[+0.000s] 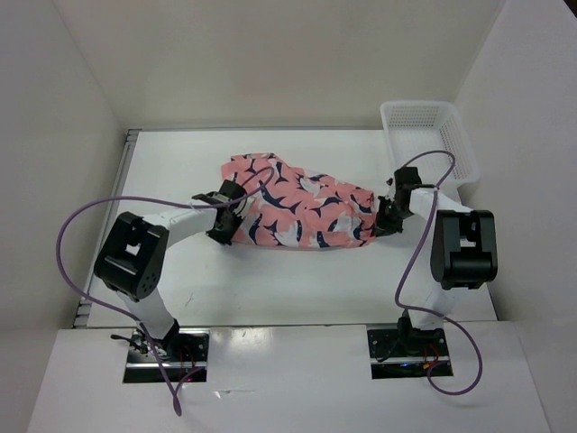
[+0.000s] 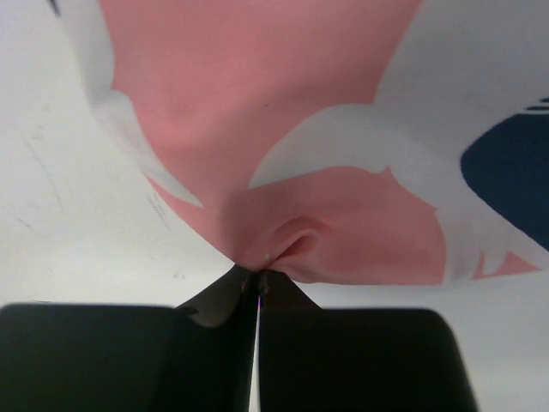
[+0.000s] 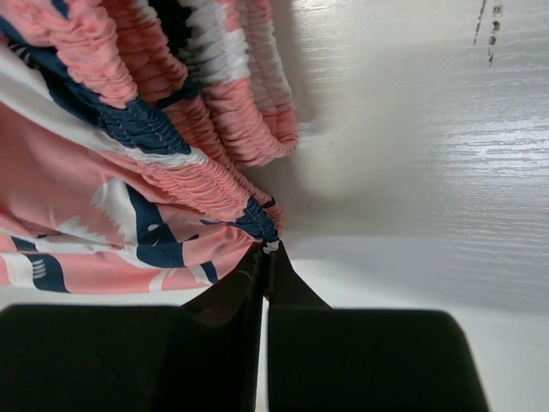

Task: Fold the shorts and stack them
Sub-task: Fold the shorts

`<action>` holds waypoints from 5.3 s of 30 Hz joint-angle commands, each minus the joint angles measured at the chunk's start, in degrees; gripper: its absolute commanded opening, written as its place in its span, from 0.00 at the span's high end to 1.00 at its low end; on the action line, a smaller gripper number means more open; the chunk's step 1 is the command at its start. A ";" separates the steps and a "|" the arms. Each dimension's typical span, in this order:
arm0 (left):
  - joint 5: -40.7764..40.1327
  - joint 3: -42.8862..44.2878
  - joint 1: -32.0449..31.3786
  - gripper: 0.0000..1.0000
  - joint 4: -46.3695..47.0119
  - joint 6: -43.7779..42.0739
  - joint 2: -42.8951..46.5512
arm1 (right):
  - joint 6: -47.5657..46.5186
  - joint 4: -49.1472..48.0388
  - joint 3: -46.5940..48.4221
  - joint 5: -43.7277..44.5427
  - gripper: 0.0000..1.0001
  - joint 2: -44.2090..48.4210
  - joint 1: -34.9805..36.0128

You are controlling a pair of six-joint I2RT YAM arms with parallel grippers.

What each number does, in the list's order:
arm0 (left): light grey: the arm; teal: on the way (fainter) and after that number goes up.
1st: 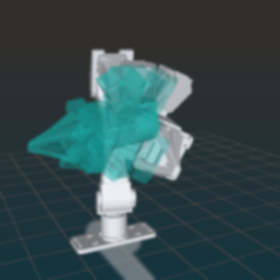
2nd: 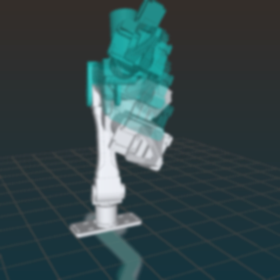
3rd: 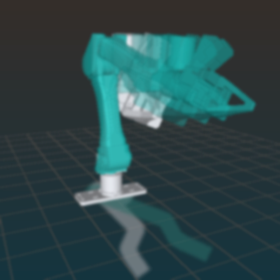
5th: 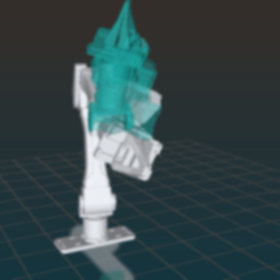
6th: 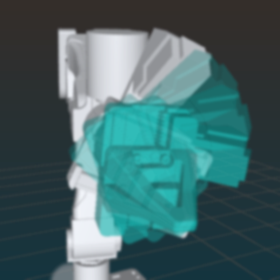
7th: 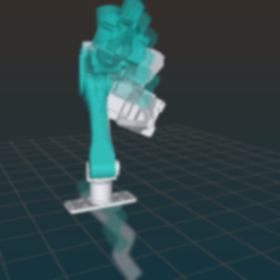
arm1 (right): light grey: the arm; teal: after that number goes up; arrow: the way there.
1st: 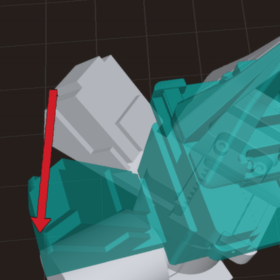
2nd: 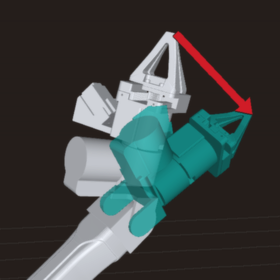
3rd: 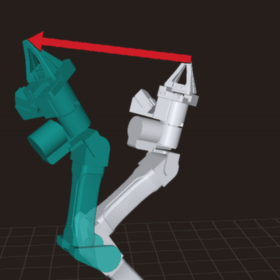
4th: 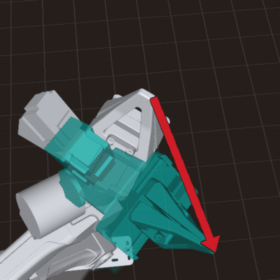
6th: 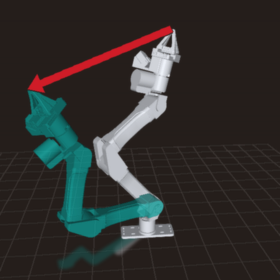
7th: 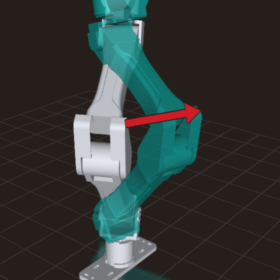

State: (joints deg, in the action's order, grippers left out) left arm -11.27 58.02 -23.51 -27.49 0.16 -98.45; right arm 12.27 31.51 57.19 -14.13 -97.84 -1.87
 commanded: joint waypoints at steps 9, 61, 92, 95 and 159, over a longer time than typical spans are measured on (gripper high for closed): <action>-7.97 4.37 1.01 1.00 -0.02 -0.16 4.23 | -16.30 8.47 10.74 -9.94 1.00 5.90 3.09; 7.96 61.40 12.35 0.96 -28.81 -0.16 -30.80 | -7.53 3.83 41.42 1.56 1.00 -19.49 2.66; 23.66 28.21 11.21 0.96 -25.86 -0.16 -6.40 | -7.87 4.35 34.93 4.02 1.00 -13.34 -0.94; 23.05 23.47 9.44 0.91 -24.38 -0.16 -7.01 | -7.36 3.65 33.25 5.59 0.93 -13.95 -0.94; -1.74 -6.60 -5.85 0.75 -4.95 -0.16 4.40 | -2.34 0.31 18.75 -0.89 0.16 -0.59 7.41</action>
State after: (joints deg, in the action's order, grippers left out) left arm -13.45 54.30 -29.71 -25.28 0.05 -95.55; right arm 9.52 33.82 77.32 -14.20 -101.84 4.29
